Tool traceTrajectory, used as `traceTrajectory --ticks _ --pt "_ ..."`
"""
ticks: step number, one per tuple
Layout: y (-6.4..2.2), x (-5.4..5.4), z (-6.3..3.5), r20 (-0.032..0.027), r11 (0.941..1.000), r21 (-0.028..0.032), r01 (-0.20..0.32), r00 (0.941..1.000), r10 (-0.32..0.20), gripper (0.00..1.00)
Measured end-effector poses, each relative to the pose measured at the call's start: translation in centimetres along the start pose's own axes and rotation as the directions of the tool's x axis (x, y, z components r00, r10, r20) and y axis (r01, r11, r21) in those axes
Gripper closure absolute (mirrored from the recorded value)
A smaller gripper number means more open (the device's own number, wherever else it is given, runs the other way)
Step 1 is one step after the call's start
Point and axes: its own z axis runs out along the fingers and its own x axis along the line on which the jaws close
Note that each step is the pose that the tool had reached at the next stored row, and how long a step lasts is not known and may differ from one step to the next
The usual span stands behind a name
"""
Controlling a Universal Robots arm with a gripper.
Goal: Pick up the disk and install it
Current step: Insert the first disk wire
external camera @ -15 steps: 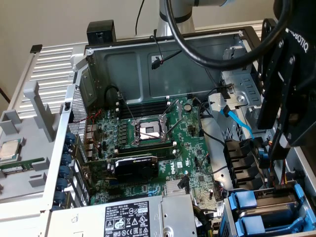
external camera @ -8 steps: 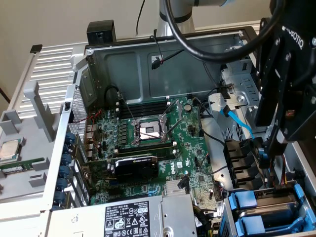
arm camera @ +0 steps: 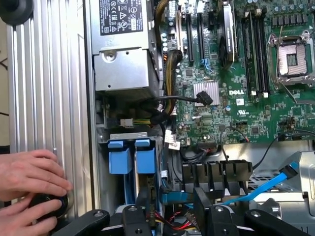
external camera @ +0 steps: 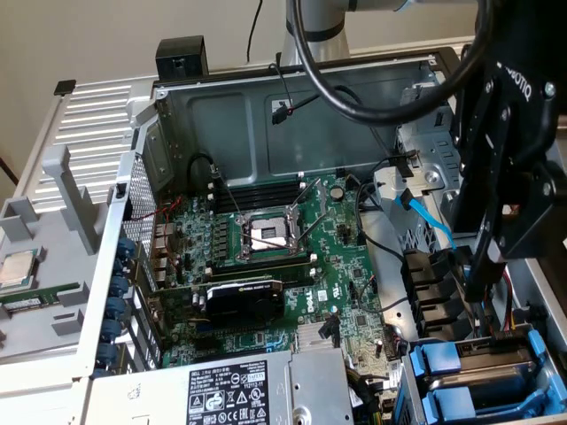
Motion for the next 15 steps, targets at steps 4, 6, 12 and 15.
traceTrajectory --ticks 4,6,12,15 --pt "-0.03 -0.13 0.31 -0.0104 1.0 -0.0007 -0.01 0.9999 0.01 0.51" --pt "-0.04 -0.16 0.32 -0.0188 0.9999 -0.0001 -0.013 0.9997 0.013 0.51" --pt "-0.02 -0.16 0.32 -0.0201 0.9998 -0.0004 -0.018 0.9996 0.018 0.51" --pt "-0.02 -0.21 0.35 -0.0231 0.9998 -0.0002 -0.019 0.9996 0.019 0.51"
